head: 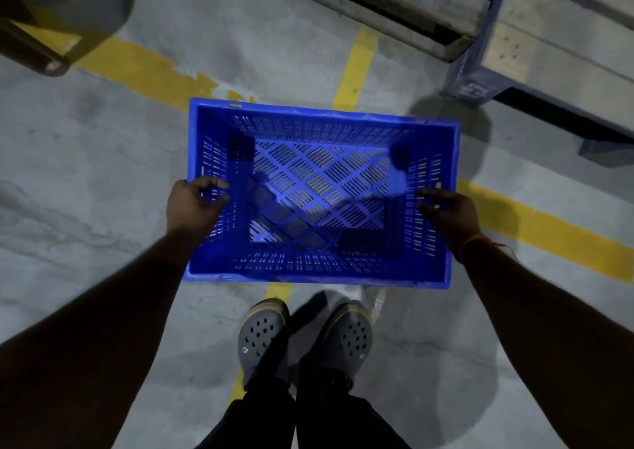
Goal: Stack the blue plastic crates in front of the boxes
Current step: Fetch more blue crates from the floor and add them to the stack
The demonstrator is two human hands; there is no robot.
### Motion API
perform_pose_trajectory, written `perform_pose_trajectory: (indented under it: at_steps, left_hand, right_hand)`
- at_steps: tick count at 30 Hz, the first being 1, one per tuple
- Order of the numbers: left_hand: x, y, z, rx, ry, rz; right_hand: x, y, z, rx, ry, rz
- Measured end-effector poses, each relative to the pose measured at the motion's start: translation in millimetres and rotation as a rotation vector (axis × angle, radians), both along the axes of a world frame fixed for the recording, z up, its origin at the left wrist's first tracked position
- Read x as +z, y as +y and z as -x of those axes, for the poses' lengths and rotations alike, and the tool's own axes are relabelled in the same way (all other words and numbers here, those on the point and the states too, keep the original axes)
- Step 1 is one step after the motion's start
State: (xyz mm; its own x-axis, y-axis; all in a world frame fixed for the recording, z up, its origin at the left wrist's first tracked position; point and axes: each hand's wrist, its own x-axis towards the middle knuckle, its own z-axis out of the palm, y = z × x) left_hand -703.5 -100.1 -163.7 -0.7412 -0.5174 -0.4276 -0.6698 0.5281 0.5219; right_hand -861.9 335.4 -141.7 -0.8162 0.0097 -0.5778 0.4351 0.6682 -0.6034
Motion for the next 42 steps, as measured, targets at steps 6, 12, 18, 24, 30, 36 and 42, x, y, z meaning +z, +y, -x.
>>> perform_pose_trajectory:
  at_steps: [6,12,18,24,30,36,42]
  left_hand:
    - [64.6,4.1,-14.7,0.024,0.003,-0.037]
    - [188.2,5.7,-40.7,0.093,-0.014,-0.092]
    - [342.5,-17.0,-77.0,0.150,0.030,-0.108]
    - [472.9,-69.6,-110.6,0.229,0.064,-0.069]
    - [561.6,-137.3,-158.7,0.297,0.162,-0.063]
    - [609.8,-218.9,-206.2,0.396,0.220,-0.024]
    - [634.2,-313.3,-248.5,0.557,0.233,0.003]
  right_hand:
    - [61.5,10.1,-10.1,0.045,-0.006,0.044]
    - [176.8,13.6,-32.7,0.042,-0.011,0.071]
    - [321.3,-9.9,-57.7,0.098,0.040,-0.002]
    - [450.1,-76.2,-65.9,0.278,0.154,-0.069]
    - [548.5,-168.7,-74.8,0.319,0.246,0.030]
    - [596.5,-284.6,-74.7,0.443,0.272,0.153]
    - [598.8,-432.2,-62.3,0.652,0.278,0.199]
